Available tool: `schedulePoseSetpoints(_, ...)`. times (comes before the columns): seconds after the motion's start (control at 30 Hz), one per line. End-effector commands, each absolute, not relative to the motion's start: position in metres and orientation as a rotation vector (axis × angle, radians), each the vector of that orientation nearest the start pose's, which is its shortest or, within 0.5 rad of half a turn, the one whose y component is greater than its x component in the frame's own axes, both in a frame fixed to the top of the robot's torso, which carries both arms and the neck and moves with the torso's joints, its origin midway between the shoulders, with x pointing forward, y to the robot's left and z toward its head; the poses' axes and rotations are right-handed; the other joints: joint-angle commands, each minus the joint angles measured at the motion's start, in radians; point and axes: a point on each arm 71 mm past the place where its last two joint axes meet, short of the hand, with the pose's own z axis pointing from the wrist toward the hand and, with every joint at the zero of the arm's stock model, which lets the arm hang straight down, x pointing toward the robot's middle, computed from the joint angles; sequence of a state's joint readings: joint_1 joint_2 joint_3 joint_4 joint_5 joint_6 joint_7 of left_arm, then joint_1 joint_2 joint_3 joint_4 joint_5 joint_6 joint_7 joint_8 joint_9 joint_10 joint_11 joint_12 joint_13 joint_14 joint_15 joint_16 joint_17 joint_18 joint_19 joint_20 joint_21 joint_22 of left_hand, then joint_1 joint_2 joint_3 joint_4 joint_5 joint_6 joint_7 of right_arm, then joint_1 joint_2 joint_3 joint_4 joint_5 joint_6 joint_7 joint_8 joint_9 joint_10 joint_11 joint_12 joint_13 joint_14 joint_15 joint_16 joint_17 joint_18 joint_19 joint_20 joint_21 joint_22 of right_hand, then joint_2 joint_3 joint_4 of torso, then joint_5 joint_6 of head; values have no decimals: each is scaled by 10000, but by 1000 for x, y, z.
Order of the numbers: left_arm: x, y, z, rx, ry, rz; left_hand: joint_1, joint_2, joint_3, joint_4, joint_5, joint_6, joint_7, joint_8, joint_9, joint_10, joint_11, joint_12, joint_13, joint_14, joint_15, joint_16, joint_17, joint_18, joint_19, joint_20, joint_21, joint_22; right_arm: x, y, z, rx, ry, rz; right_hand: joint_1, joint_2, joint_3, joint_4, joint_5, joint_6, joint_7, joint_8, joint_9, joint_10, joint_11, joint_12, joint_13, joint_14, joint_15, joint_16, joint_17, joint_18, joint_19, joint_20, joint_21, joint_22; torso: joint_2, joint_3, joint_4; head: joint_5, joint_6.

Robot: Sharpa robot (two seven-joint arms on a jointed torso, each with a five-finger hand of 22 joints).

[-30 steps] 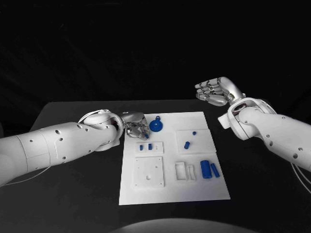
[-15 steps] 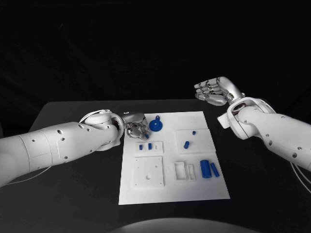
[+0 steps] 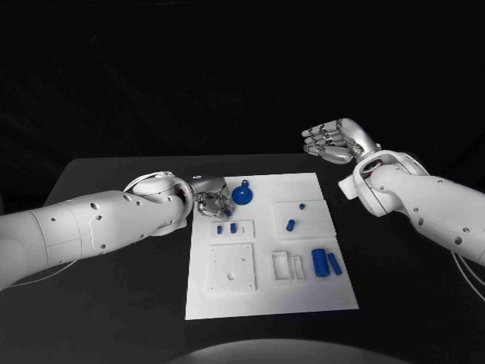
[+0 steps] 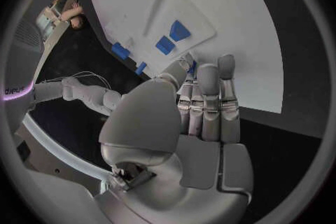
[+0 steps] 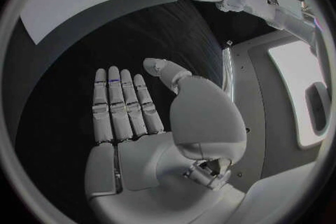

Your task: Assemble the parts on the task board

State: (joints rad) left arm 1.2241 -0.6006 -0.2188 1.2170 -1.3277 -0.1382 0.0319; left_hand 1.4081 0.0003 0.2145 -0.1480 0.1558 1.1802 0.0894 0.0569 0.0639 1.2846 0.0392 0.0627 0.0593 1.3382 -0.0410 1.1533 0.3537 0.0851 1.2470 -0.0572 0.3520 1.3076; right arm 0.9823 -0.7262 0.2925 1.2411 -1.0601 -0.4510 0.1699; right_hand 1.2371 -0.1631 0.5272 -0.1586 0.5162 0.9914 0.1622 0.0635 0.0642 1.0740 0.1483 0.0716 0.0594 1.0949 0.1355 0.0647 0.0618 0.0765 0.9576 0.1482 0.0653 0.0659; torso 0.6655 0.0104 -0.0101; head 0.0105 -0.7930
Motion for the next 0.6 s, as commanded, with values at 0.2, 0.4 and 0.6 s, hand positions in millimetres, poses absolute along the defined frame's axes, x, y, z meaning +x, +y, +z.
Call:
schedulePoseSetpoints(0.2,504,158,-270,3443,20165,-6703,72,31,-13,-73,-12,39,52,65,11,0,26,-36,-4,-80,-12,-60,-2,87,-70,-22,66,205,532,-243,-191,3974,14045,9294,-18,44,-42,13,38,-39,42,-13,-5,-56,-31,-62,-13,-87,11,-32,-16,183,-87,7,13,-13,2,-5,5,45,8)
schedulePoseSetpoints(0.4,505,159,-269,3463,19939,-6714,92,42,-37,-110,-45,91,57,66,11,-51,53,-34,-3,-124,12,-79,-5,85,-110,-17,77,206,533,-243,-191,3984,14060,9284,-17,50,-35,13,51,-37,40,-13,-5,-55,-32,-61,-13,-86,9,-32,-16,184,-86,6,14,-13,4,-3,3,65,16)
schedulePoseSetpoints(0.6,505,158,-268,3380,19669,-6826,126,-17,-6,-169,-108,-610,177,37,-27,-161,119,-37,-4,-101,53,-87,-7,133,-85,19,103,199,533,-243,-191,3991,14082,9269,-34,42,12,5,172,-33,42,-13,-5,-51,-33,-62,-13,-85,7,-32,-16,188,-82,7,14,-12,3,-4,-8,69,27)
